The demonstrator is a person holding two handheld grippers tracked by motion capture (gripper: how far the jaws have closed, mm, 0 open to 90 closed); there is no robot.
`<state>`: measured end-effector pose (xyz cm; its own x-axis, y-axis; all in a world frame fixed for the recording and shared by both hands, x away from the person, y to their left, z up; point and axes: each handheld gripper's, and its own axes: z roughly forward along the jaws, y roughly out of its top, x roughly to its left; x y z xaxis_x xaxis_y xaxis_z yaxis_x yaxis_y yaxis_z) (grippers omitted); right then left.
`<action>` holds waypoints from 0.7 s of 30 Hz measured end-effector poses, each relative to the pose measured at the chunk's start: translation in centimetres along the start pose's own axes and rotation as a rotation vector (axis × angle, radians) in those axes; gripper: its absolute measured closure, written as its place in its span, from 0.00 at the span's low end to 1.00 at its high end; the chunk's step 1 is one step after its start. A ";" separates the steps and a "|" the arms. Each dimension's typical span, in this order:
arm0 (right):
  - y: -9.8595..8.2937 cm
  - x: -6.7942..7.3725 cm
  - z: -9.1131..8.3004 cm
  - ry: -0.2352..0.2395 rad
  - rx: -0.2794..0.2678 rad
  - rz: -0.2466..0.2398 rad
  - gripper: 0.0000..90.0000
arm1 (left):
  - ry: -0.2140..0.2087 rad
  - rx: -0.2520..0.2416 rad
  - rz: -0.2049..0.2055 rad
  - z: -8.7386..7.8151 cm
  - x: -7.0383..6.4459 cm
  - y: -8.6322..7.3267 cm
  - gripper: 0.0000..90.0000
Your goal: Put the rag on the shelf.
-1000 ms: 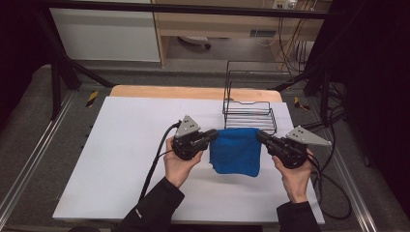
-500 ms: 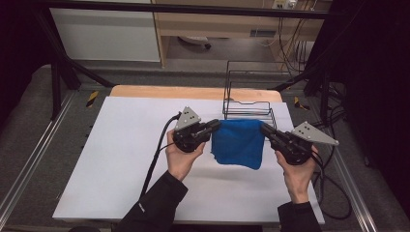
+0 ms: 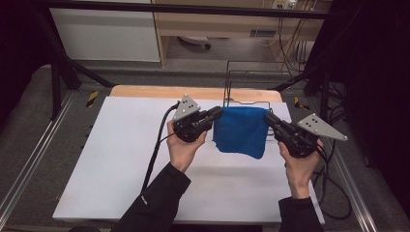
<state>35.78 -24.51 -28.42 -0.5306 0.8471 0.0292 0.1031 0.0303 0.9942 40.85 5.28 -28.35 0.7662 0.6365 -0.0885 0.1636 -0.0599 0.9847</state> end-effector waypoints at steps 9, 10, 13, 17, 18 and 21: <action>1.4 -0.6 -0.2 -0.035 -0.039 -0.016 0.96 | -0.007 -0.040 0.018 0.7 -0.3 1.7 0.94; 1.6 -0.7 -0.3 -0.040 -0.043 -0.020 0.96 | -0.006 -0.048 0.018 0.8 -0.3 1.9 0.94; 2.2 -0.9 -0.3 -0.048 -0.062 -0.022 0.96 | -0.006 -0.066 0.028 1.0 -0.4 2.4 0.94; 2.9 -1.1 -0.3 -0.059 -0.084 -0.026 0.96 | -0.007 -0.087 0.020 1.4 -0.5 3.1 0.94; 3.0 -1.2 -0.3 -0.063 -0.090 -0.029 0.96 | -0.008 -0.088 0.023 1.4 -0.5 3.2 0.94; 3.5 -1.5 -0.2 -0.073 -0.105 -0.027 0.96 | -0.004 -0.105 0.030 1.7 -0.6 4.1 0.94</action>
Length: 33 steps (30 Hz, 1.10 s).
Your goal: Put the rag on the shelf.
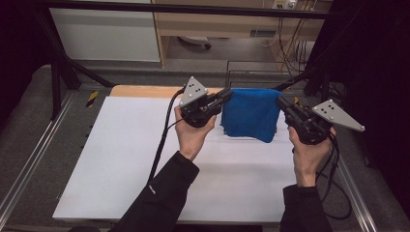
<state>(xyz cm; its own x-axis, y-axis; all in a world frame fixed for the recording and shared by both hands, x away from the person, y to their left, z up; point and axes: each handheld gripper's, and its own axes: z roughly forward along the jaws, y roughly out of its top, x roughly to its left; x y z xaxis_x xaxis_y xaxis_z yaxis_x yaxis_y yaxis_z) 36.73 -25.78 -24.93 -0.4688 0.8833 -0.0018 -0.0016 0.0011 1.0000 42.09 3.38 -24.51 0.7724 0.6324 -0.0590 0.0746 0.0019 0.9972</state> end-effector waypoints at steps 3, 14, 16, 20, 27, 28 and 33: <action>0.5 -0.3 0.2 -0.008 -0.013 -0.009 0.96 | 0.001 -0.015 0.003 0.3 -0.1 0.8 0.94; 2.5 -1.4 0.9 -0.046 -0.047 -0.018 0.96 | 0.007 -0.054 0.021 1.8 0.0 3.2 0.94; 2.9 -1.6 1.1 -0.052 -0.055 -0.022 0.96 | 0.004 -0.063 0.018 2.0 0.1 3.6 0.94; 4.0 -1.8 1.2 -0.066 -0.074 -0.034 0.96 | 0.000 -0.084 0.019 2.4 0.1 4.4 0.94; 5.6 -2.3 1.6 -0.079 -0.101 -0.047 0.96 | 0.003 -0.111 0.021 3.2 0.3 5.9 0.94; 5.8 -2.3 1.6 -0.081 -0.105 -0.053 0.96 | 0.006 -0.112 0.022 3.3 0.4 6.1 0.94; 6.6 -2.8 2.1 -0.082 -0.113 -0.059 0.96 | 0.003 -0.121 0.017 3.8 0.7 7.2 0.94</action>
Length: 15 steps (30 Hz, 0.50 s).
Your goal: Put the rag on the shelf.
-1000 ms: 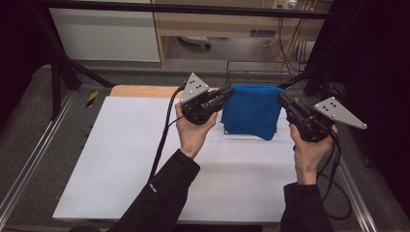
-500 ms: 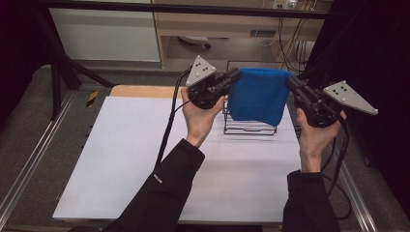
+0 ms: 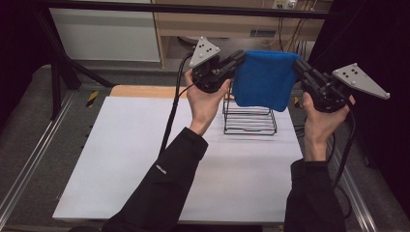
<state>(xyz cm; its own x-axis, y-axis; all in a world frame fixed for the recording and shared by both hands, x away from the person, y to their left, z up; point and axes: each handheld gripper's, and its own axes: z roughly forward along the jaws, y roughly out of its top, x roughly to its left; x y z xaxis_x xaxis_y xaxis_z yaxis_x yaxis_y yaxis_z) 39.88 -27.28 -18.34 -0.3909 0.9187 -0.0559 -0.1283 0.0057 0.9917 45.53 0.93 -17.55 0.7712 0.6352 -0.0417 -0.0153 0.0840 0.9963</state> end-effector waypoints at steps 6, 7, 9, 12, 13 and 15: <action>0.8 -0.6 0.6 -0.006 0.001 -0.014 0.96 | 0.000 0.007 -0.001 1.0 0.2 0.8 0.94; 0.9 -0.7 0.7 -0.007 -0.004 -0.020 0.96 | 0.005 0.008 -0.001 1.1 0.3 0.9 0.94; 1.2 -0.9 1.0 -0.007 -0.009 -0.018 0.96 | 0.008 0.004 0.008 1.5 0.4 1.3 0.94; 1.5 -1.4 1.5 -0.012 -0.012 -0.012 0.96 | 0.013 0.004 0.006 2.0 0.5 1.7 0.94; 1.5 -1.6 1.7 -0.012 -0.015 -0.009 0.96 | 0.018 0.008 0.014 2.1 0.6 1.8 0.94; 1.6 -1.8 2.0 -0.013 -0.020 0.002 0.96 | 0.026 0.008 0.021 2.4 0.7 2.0 0.94</action>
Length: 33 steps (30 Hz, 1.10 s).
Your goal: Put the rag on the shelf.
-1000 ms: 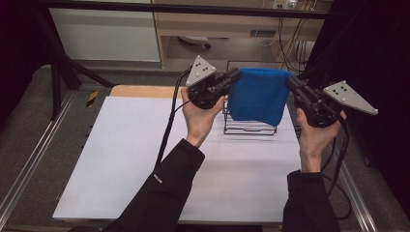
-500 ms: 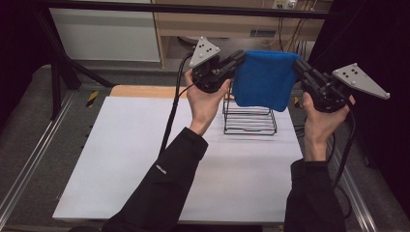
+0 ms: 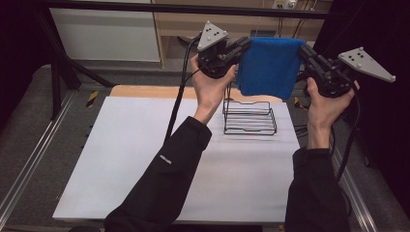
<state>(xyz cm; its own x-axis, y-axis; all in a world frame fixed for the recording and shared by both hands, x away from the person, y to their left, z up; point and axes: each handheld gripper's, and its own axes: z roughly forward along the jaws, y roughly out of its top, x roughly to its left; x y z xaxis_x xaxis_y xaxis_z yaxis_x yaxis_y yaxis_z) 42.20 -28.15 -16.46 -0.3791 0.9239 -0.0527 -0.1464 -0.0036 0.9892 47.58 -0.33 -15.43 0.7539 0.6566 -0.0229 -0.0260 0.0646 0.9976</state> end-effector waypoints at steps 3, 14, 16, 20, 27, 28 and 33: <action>0.0 -0.2 0.6 0.000 0.001 0.003 0.96 | 0.005 -0.006 -0.009 0.3 0.4 0.2 0.94; 0.6 -1.1 3.1 -0.005 0.015 0.002 0.96 | 0.027 -0.011 -0.001 1.7 1.7 0.9 0.94; 0.6 -1.2 3.5 -0.003 0.014 0.003 0.96 | 0.025 -0.014 -0.010 1.9 2.1 1.0 0.94; 0.7 -1.3 4.3 -0.007 0.022 -0.014 0.96 | 0.034 -0.011 0.001 2.4 2.7 0.8 0.94; 0.4 -1.8 5.8 -0.017 0.056 -0.019 0.96 | 0.054 0.004 0.009 3.4 3.6 0.8 0.94; 0.3 -1.9 6.0 -0.017 0.061 -0.021 0.96 | 0.056 0.006 0.003 3.5 3.7 0.8 0.94; 0.1 -2.3 6.6 -0.010 0.053 -0.007 0.96 | 0.062 0.007 0.030 4.0 3.9 0.8 0.94</action>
<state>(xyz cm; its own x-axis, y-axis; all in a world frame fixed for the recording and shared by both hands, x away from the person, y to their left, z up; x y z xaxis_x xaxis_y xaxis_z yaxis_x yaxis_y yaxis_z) 49.08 -27.78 -15.34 -0.3693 0.9274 -0.0590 -0.1007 0.0232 0.9946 53.14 -0.72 -14.51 0.7105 0.7037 0.0028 -0.0430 0.0394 0.9983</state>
